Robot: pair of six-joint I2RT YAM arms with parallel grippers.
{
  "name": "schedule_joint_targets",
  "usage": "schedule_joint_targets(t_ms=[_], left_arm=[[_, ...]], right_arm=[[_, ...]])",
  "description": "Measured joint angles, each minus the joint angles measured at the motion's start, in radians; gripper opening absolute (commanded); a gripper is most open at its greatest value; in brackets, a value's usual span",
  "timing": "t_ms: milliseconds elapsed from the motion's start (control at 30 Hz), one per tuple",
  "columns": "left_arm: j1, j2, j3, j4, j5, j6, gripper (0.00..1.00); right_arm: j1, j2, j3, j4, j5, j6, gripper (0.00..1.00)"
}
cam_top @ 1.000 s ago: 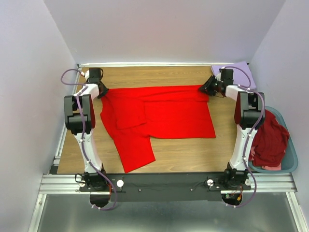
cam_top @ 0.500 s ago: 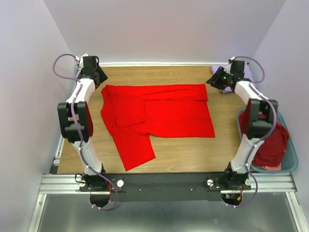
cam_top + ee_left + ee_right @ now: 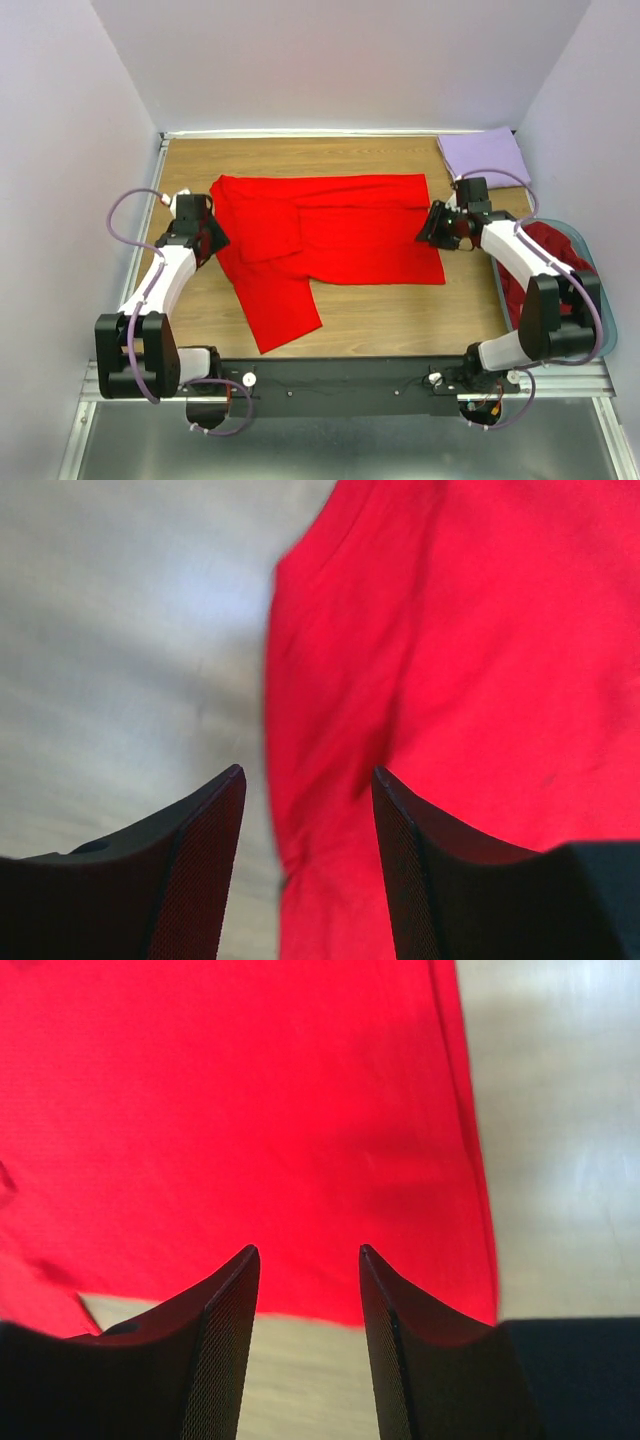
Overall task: Fold and stack the t-shirts
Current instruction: Fold the tshirt
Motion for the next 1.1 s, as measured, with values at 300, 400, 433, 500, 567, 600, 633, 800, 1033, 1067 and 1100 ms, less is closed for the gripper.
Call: schedule_joint_targets(t_ms=[300,400,433,500,567,600,633,800,1033,1067,1100], left_arm=[[-0.056,0.094,-0.061,-0.036,0.0,-0.002,0.59],[-0.074,0.122,-0.064,-0.038,0.0,-0.002,0.56],[-0.08,0.127,-0.067,-0.039,0.0,-0.002,0.55],[-0.087,0.134,-0.072,-0.044,-0.002,-0.003,0.51],[-0.087,0.14,-0.076,-0.047,-0.005,-0.005,0.48],[-0.088,0.145,-0.077,-0.053,-0.009,-0.006,0.47],[-0.089,0.146,-0.078,-0.057,-0.013,-0.009,0.47],[-0.095,0.141,-0.08,-0.083,-0.023,-0.026,0.46],[-0.102,0.109,-0.082,-0.128,-0.024,-0.043,0.46],[-0.102,0.105,-0.082,-0.134,-0.024,-0.044,0.46],[-0.103,0.099,-0.082,-0.14,-0.024,-0.047,0.46]], right_arm=[[0.004,-0.05,-0.076,-0.057,0.041,-0.032,0.53],[0.004,-0.05,-0.076,-0.059,0.055,-0.038,0.53],[0.004,-0.05,-0.077,-0.059,0.059,-0.04,0.53],[0.004,-0.05,-0.082,-0.06,0.071,-0.043,0.53],[0.004,-0.05,-0.089,-0.061,0.08,-0.045,0.53],[0.004,-0.05,-0.092,-0.062,0.089,-0.045,0.53],[0.004,-0.052,-0.095,-0.063,0.095,-0.045,0.53],[0.004,-0.076,-0.103,-0.069,0.122,-0.045,0.53],[0.004,-0.096,-0.104,-0.069,0.141,-0.045,0.53],[0.004,-0.096,-0.104,-0.069,0.141,-0.045,0.53],[0.004,-0.096,-0.104,-0.069,0.141,-0.045,0.53]])
